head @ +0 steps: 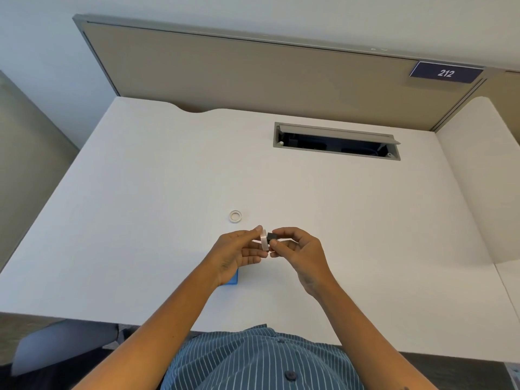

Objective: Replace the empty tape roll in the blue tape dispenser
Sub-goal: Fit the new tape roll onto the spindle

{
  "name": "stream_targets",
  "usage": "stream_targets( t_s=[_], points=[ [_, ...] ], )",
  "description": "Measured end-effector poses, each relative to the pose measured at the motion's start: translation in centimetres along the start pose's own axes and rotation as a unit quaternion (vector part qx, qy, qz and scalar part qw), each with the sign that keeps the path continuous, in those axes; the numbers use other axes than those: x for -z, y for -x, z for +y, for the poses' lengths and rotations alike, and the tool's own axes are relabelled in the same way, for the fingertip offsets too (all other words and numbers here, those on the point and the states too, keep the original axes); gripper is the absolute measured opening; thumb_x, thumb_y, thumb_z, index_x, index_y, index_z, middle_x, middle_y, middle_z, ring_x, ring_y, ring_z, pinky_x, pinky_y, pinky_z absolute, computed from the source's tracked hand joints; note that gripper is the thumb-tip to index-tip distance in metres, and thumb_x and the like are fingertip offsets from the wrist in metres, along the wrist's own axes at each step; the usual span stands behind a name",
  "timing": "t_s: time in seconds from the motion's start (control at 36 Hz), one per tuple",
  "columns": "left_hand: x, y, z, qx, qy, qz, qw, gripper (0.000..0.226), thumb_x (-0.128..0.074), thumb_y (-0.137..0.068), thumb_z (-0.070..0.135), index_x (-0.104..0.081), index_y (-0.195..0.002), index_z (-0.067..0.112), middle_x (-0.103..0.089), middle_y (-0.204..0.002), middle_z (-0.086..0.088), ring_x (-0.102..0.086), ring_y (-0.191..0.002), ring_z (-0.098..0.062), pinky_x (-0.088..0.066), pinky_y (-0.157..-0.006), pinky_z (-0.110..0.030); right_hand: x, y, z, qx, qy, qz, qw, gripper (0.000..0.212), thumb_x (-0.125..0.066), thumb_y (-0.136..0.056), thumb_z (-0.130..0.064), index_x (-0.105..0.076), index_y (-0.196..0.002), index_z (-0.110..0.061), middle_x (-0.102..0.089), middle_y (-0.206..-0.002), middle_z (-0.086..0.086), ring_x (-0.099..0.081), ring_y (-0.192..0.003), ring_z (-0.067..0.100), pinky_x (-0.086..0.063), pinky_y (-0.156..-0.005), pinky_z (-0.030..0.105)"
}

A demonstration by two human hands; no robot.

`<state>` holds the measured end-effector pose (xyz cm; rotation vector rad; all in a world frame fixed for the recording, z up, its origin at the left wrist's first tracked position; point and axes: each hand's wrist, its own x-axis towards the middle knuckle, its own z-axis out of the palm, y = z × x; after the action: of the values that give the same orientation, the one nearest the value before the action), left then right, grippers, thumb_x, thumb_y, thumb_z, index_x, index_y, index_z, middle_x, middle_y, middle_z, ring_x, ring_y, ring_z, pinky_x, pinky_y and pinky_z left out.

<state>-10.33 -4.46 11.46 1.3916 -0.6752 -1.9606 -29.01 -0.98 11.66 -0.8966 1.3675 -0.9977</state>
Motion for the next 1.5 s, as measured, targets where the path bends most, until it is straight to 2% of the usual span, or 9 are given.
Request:
stream_targets(
  t_s=[0.11,0.39,0.58,0.72,0.92,1.08,1.22,1.39,1.5],
  points=[
    [-0.1,0.2,0.0,-0.003,-0.002,-0.002,1.0,0.043,-0.076,-0.092,0.037,-0.077,-0.115,0.002,-0.077,-0.103,-0.027,-0.076,-0.084,-0.03,-0.062,-0.078,-0.035,0.1,0.0,-0.1,0.006,0.004,0.002,1.0,0.02,-0.082,-0.089,-0.006,-0.078,-0.109,-0.01,-0.082,-0.101,0.01,-0.077,-0.082,0.029,-0.063,-0.09,0.042],
    [-0.3,0.6,0.0,-0.007,-0.016,0.003,1.0,0.042,-0.077,-0.092,0.036,-0.076,-0.113,0.0,-0.078,-0.104,-0.026,-0.077,-0.088,-0.032,-0.063,-0.079,-0.036,0.7,0.1,-0.3,0.017,0.004,-0.016,1.0,0.021,-0.084,-0.087,-0.006,-0.082,-0.107,-0.011,-0.083,-0.097,0.011,-0.077,-0.084,0.029,-0.063,-0.092,0.043],
    [-0.6,0.9,0.1,-0.01,-0.026,0.007,1.0,0.041,-0.078,-0.091,0.036,-0.077,-0.111,0.0,-0.078,-0.102,-0.027,-0.077,-0.087,-0.034,-0.064,-0.078,-0.036,1.4,-0.2,-0.4,0.022,-0.008,-0.038,0.999,0.023,-0.085,-0.084,0.001,-0.083,-0.104,-0.007,-0.082,-0.097,0.015,-0.075,-0.079,0.026,-0.062,-0.089,0.038],
    [-0.9,1.0,0.2,-0.012,-0.025,0.01,1.0,0.042,-0.08,-0.089,0.035,-0.077,-0.11,-0.001,-0.077,-0.101,-0.028,-0.077,-0.086,-0.035,-0.065,-0.079,-0.036,1.7,-0.5,-0.5,0.028,-0.023,-0.05,0.998,0.024,-0.085,-0.081,0.006,-0.082,-0.102,-0.003,-0.081,-0.098,0.017,-0.076,-0.084,0.028,-0.061,-0.086,0.037],
    [-1.2,1.2,0.3,-0.01,-0.027,0.014,0.999,0.04,-0.081,-0.089,0.034,-0.079,-0.108,-0.001,-0.078,-0.101,-0.027,-0.077,-0.093,-0.041,-0.065,-0.085,-0.041,1.9,-0.8,-0.3,0.04,-0.008,-0.072,0.997,0.025,-0.085,-0.081,0.005,-0.082,-0.105,-0.004,-0.081,-0.101,0.017,-0.076,-0.093,0.035,-0.063,-0.09,0.041],
    [-1.3,1.3,0.4,-0.013,-0.03,0.019,0.999,0.039,-0.079,-0.09,0.035,-0.08,-0.106,0.0,-0.079,-0.102,-0.025,-0.078,-0.094,-0.04,-0.065,-0.086,-0.04,1.8,-1.1,-0.1,0.051,-0.017,-0.068,0.996,0.025,-0.086,-0.08,0.005,-0.083,-0.104,-0.002,-0.073,-0.105,0.022,-0.074,-0.09,0.03,-0.061,-0.086,0.037],
    [-1.5,1.3,0.5,-0.011,-0.026,0.029,0.999,0.038,-0.078,-0.091,0.034,-0.079,-0.106,0.0,-0.079,-0.101,-0.025,-0.078,-0.096,-0.041,-0.065,-0.086,-0.04,1.8,-1.3,-0.1,0.053,-0.003,-0.087,0.995,0.025,-0.083,-0.086,0.0,-0.083,-0.11,-0.008,-0.074,-0.107,0.018,-0.075,-0.094,0.029,-0.06,-0.087,0.032],
    [-1.5,1.1,0.4,-0.003,-0.014,0.04,0.999,0.042,-0.079,-0.089,0.036,-0.078,-0.109,-0.001,-0.079,-0.101,-0.025,-0.079,-0.095,-0.039,-0.065,-0.085,-0.04,1.5,-1.5,0.1,0.056,-0.004,-0.077,0.995,0.022,-0.082,-0.088,-0.001,-0.081,-0.11,-0.007,-0.08,-0.107,0.014,-0.076,-0.097,0.036,-0.064,-0.088,0.043],
    [-1.4,1.0,0.4,0.004,-0.01,0.038,0.999,0.044,-0.078,-0.09,0.036,-0.077,-0.109,-0.004,-0.079,-0.101,-0.026,-0.079,-0.093,-0.038,-0.066,-0.081,-0.037,1.5,-1.7,0.1,0.04,-0.008,-0.068,0.997,0.022,-0.084,-0.086,0.0,-0.081,-0.107,-0.008,-0.081,-0.1,0.014,-0.076,-0.088,0.03,-0.063,-0.084,0.042]
  ],
)
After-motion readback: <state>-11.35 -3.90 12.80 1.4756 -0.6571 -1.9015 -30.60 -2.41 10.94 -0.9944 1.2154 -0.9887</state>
